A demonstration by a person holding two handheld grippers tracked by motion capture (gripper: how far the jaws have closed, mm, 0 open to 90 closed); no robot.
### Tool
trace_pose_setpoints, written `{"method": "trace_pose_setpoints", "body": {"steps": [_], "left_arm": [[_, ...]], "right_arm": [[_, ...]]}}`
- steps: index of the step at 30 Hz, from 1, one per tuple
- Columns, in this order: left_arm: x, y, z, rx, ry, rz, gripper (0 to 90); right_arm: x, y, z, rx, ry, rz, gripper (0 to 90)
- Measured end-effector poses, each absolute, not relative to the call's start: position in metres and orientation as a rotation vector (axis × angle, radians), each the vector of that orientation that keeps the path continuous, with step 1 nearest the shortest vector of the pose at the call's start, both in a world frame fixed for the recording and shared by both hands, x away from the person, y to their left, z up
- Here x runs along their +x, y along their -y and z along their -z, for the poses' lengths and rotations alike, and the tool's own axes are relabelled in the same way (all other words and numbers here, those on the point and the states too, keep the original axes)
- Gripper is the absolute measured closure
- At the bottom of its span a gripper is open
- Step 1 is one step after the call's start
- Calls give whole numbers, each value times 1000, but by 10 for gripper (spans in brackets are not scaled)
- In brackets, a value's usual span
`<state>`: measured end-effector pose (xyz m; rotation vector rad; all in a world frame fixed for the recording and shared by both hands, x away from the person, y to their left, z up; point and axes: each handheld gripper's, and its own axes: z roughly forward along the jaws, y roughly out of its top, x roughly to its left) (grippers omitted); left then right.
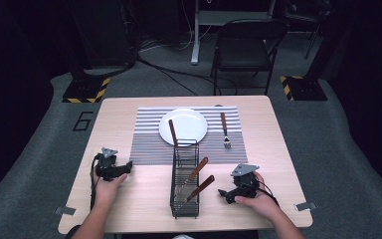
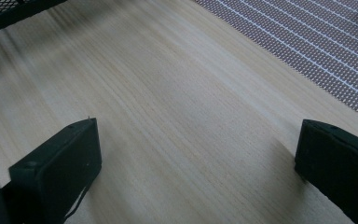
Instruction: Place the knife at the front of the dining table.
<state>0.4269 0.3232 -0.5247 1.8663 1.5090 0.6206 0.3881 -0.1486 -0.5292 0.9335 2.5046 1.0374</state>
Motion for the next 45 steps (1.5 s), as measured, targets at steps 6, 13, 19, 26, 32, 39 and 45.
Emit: {"method": "trace_pose_setpoints", "body": {"steps": [6,13,19,26,32,39,45], "left_arm": [[421,-314,510,1851,-1483,-588,335],[412,-296,491,1865,-1386,-581,419],[408,-283,475,1894,-1329,-557,453],[407,-274,464,1897,-1312,-518,512],[408,-267,454,1901,-1287,-501,545],[409,-256,438,1934,-1239,-504,547],[411,-251,424,1936,-1211,-467,549]], "right_arm": [[388,149,529,934,-2505,-1038,0],[388,149,529,933,-2505,-1038,0],[388,148,529,939,-2506,-1036,0],[388,149,529,935,-2506,-1037,0],[388,148,529,946,-2506,-1036,0],[388,149,529,937,-2506,-1036,0],[387,148,529,950,-2508,-1035,0]]}}
